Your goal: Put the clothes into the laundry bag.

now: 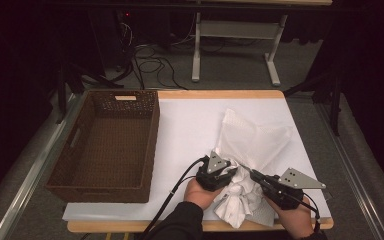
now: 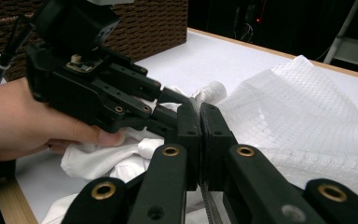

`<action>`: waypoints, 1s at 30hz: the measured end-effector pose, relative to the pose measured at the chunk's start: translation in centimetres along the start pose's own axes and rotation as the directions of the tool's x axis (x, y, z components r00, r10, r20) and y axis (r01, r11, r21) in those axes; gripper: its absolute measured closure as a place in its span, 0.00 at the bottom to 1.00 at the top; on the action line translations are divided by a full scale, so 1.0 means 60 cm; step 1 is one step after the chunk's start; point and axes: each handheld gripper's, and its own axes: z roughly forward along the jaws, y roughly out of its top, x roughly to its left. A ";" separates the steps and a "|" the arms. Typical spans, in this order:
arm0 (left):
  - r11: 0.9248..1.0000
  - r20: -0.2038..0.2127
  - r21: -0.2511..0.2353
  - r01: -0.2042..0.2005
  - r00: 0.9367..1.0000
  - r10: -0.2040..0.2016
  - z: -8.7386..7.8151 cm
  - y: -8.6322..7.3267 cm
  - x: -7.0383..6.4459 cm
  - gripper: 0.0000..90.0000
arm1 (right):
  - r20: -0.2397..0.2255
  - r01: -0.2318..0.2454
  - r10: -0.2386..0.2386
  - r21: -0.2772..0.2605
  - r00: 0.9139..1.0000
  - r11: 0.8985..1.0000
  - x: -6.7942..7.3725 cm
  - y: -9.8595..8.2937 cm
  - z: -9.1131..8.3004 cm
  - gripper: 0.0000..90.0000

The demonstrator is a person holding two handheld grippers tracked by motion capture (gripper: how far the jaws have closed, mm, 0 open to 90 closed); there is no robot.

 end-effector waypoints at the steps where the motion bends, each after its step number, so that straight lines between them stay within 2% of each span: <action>1: 1.000 -0.012 -0.005 -0.010 1.000 0.010 -0.001 0.000 -0.004 0.88 | 0.000 -0.003 0.003 0.000 1.000 1.000 0.001 0.000 0.000 0.99; 3: 1.000 -0.020 -0.015 -0.018 1.000 0.018 -0.007 0.000 -0.011 0.95 | 0.001 0.001 -0.001 -0.003 1.000 1.000 0.001 0.001 0.000 0.99; 6: 0.998 -0.016 -0.043 -0.054 0.998 0.053 -0.022 -0.001 -0.031 0.96 | 0.003 -0.001 0.001 -0.006 1.000 1.000 0.001 0.001 -0.001 0.99; 7: 0.996 -0.008 -0.048 -0.071 0.997 0.071 -0.027 -0.002 -0.040 0.96 | 0.004 -0.003 0.003 -0.006 1.000 1.000 0.001 0.001 -0.001 0.99; 9: 0.992 0.040 -0.061 -0.108 0.993 0.110 -0.033 -0.003 -0.055 0.96 | 0.011 -0.001 0.001 -0.001 1.000 1.000 0.000 0.001 0.000 0.99; 12: 0.989 0.059 -0.050 -0.137 0.988 0.140 -0.032 -0.005 -0.070 0.96 | 0.017 -0.005 0.005 -0.004 1.000 1.000 -0.001 0.001 0.002 0.99; 14: 0.988 0.051 -0.040 -0.148 0.987 0.150 -0.026 -0.006 -0.074 0.96 | 0.017 -0.015 0.015 -0.003 1.000 1.000 -0.001 0.003 0.002 0.99; 18: 0.989 0.011 -0.002 -0.150 0.989 0.150 -0.009 -0.006 -0.071 0.95 | -0.011 -0.012 0.012 -0.019 1.000 1.000 0.001 0.005 0.002 0.99; 20: 0.993 -0.025 0.021 -0.117 0.993 0.118 0.000 -0.004 -0.063 0.92 | -0.021 0.003 -0.004 -0.024 1.000 1.000 0.008 0.007 0.000 0.99; 21: 0.996 -0.048 0.026 -0.080 0.996 0.081 0.005 -0.003 -0.056 0.90 | -0.024 0.010 -0.011 -0.029 1.000 1.000 0.010 0.008 0.000 0.99; 23: 0.999 -0.060 0.022 -0.037 0.997 0.038 0.011 -0.001 -0.046 0.82 | -0.027 0.023 -0.023 -0.027 0.999 0.999 0.014 0.008 -0.001 0.99; 25: 1.000 -0.082 0.008 -0.027 0.996 0.027 0.011 -0.001 -0.044 0.73 | -0.024 0.028 -0.029 -0.015 0.999 0.999 0.015 0.006 -0.001 0.99; 27: 1.000 -0.094 -0.002 -0.022 0.995 0.022 0.006 -0.001 -0.044 0.61 | -0.019 0.026 -0.026 -0.016 0.999 1.000 0.011 0.004 -0.002 0.99; 30: 0.999 -0.090 -0.007 -0.035 0.995 0.034 -0.010 -0.003 -0.044 0.47 | -0.012 0.011 -0.011 -0.015 1.000 1.000 0.005 0.002 -0.006 0.99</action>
